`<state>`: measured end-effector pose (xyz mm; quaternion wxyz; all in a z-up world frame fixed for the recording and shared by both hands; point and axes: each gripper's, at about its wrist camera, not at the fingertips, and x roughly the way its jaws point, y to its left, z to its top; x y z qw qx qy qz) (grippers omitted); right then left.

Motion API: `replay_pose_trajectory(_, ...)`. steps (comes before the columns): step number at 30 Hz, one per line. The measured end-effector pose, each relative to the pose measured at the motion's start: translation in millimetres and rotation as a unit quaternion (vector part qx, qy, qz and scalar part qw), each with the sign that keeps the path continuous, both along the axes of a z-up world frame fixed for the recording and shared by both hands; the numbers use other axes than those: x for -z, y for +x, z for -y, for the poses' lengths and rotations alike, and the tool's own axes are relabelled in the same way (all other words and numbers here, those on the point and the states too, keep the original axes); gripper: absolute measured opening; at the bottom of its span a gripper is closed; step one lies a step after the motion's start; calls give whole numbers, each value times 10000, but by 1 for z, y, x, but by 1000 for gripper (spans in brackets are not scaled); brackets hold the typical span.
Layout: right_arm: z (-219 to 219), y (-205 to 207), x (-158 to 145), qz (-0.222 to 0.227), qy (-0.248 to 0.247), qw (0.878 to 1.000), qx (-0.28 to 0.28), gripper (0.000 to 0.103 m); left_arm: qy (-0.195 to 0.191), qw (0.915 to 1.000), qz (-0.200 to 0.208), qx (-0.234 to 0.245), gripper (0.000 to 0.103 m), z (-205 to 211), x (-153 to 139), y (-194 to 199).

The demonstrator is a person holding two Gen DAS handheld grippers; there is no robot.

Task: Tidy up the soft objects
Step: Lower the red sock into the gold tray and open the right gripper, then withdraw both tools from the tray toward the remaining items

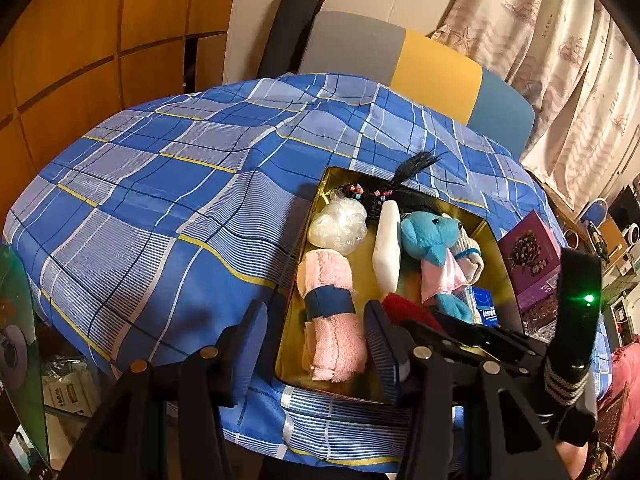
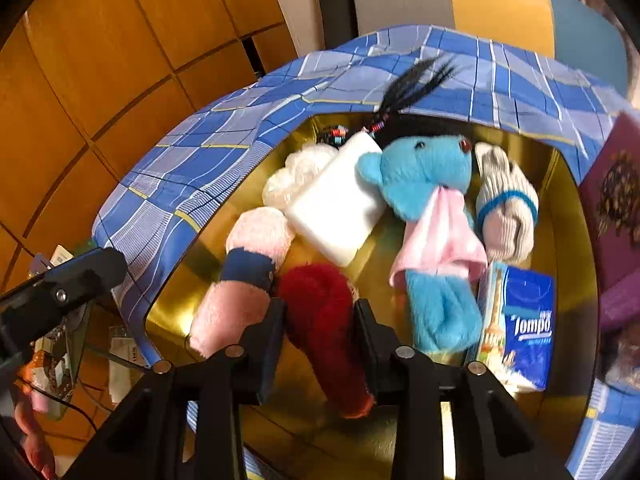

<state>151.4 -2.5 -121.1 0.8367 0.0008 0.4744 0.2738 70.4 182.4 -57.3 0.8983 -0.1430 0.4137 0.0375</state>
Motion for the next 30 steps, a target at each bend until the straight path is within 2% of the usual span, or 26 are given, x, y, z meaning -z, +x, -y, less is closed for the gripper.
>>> replay_pose_trajectory(5, 18, -8, -13, 114, 166, 9997, 148, 47, -75, 10000, 1, 8, 51, 1, 2, 1)
replay_pose_trajectory(11, 29, -18, -31, 365, 240, 9989, 193, 49, -200, 9995, 49, 246, 51, 12, 3, 1)
replay_pose_trajectory(21, 56, -37, -67, 1067, 44, 9932, 468, 49, -249, 9984, 88, 497, 51, 33, 1, 2)
replay_pose_trajectory(30, 100, -44, -90, 1421, -95, 9851, 960, 51, -364, 9956, 232, 826, 51, 61, -7, 4)
